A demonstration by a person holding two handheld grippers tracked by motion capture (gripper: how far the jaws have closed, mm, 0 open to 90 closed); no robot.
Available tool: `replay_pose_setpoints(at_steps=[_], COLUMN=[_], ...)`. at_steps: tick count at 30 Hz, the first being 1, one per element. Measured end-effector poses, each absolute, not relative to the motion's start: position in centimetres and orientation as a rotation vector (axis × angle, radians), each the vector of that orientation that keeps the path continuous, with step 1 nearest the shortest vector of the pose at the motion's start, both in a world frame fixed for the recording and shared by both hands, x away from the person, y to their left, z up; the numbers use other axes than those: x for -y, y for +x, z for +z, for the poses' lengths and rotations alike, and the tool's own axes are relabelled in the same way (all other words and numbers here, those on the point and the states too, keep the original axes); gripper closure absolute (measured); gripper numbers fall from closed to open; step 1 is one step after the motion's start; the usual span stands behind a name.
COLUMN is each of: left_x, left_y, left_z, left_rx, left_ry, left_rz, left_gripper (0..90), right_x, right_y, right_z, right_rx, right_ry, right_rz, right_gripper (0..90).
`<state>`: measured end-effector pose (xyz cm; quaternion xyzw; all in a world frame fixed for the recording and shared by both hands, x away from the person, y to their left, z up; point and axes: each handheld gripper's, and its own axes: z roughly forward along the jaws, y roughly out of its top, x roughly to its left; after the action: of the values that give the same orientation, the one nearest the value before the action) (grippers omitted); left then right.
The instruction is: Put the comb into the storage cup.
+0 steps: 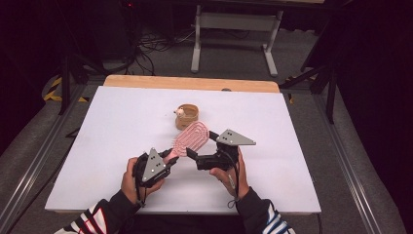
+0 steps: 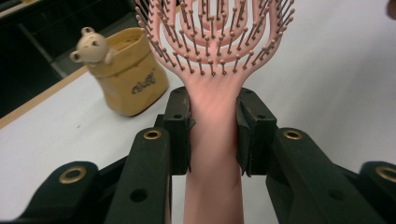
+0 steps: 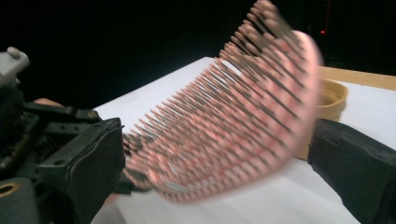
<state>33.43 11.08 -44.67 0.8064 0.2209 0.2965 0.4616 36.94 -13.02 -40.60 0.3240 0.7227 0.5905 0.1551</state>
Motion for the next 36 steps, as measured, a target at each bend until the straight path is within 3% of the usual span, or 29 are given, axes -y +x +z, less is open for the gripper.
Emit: replay_pose_setpoints(at_steps=[8,9,11,12,13,16,29,36], left_x=[-9.7,-9.5,-9.3,-9.3,-9.0,-8.6,-8.2,-8.4], left_y=[33.3,33.4,33.6,33.6,33.8,33.9,34.4,34.2], left_z=[-45.0,-45.0,-45.0,-45.0,-45.1,-45.3,-45.5,-45.2], left_rx=[-0.509,-0.508,-0.507,-0.507,-0.505,-0.495,-0.468,-0.447], left_ry=[1.970,1.953,1.950,1.950,1.953,1.960,1.952,1.953], left_rz=[0.754,0.760,0.758,0.758,0.757,0.758,0.739,0.748], left_gripper=[69.7,69.7,69.7,69.7,69.8,69.7,68.8,59.1], right_x=[12.5,12.8,13.2,13.2,13.7,14.2,13.9,14.1], right_y=[37.0,37.0,37.0,37.0,36.9,36.7,35.5,35.3], right_z=[-40.6,-40.5,-40.4,-40.4,-40.4,-40.3,-39.6,-39.2], right_rx=[-2.037,-2.007,-1.980,-1.980,-1.942,-1.919,-1.949,-1.941], right_ry=[0.969,0.995,1.026,1.026,1.057,1.063,0.896,0.876], right_rz=[1.750,1.784,1.838,1.838,1.869,1.904,1.871,1.883], right_gripper=[13.6,25.4,34.3,34.3,48.2,59.0,62.8,63.1])
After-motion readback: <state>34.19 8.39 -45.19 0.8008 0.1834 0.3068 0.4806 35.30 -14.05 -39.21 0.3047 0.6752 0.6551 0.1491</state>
